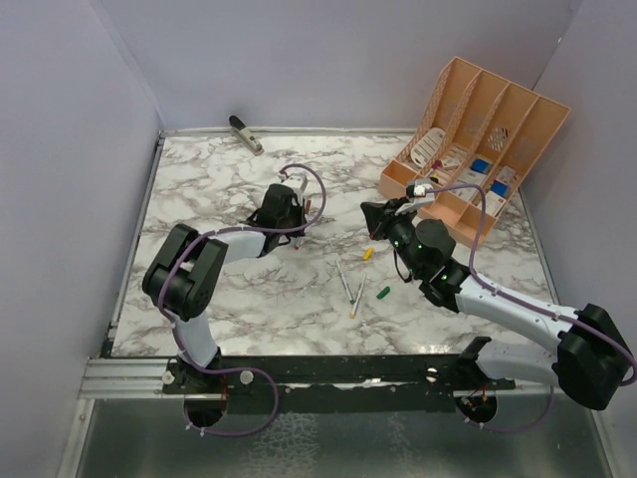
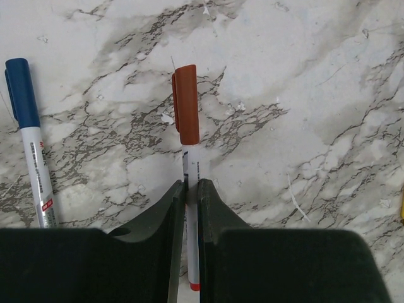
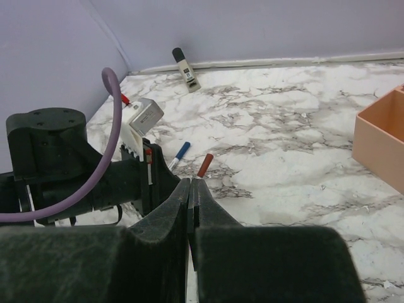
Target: Insert the pens into the pen caps
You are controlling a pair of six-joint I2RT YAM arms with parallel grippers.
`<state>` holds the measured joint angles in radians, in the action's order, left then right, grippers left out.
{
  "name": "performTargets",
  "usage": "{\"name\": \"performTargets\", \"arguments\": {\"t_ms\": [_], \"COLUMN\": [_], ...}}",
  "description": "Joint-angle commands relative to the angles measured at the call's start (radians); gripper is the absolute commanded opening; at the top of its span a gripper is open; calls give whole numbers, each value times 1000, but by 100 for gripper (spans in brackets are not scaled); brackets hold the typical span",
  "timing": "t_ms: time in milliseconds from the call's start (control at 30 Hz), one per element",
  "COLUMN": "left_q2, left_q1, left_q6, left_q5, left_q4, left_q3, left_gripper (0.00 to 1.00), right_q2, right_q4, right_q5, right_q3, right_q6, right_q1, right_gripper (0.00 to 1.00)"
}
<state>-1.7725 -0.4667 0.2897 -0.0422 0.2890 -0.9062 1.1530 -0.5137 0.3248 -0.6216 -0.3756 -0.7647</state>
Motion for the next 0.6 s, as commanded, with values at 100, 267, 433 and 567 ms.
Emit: {"name": "performTargets", "arguments": {"t_ms": [100, 267, 433, 567], "left_q2": [-71, -109, -120, -115], "left_q1": [9, 22, 42, 63], "left_q6": [-6, -10, -11, -15], "left_q5": [19, 35, 60, 73], "left_q4": [-78, -80, -82, -97], "left_q3": [-66, -101, -122, -141], "left_gripper": [0, 0, 0, 0], "right_q2": [0, 3, 13, 24], "right_q4": [26, 22, 23, 31], "right_q5": [23, 14, 8, 5], "right_q3": [6, 19, 27, 29], "right_q6": [15, 15, 8, 6], "right_q1": [-2, -2, -2, -2], "right_gripper": [2, 1, 1, 1]}}
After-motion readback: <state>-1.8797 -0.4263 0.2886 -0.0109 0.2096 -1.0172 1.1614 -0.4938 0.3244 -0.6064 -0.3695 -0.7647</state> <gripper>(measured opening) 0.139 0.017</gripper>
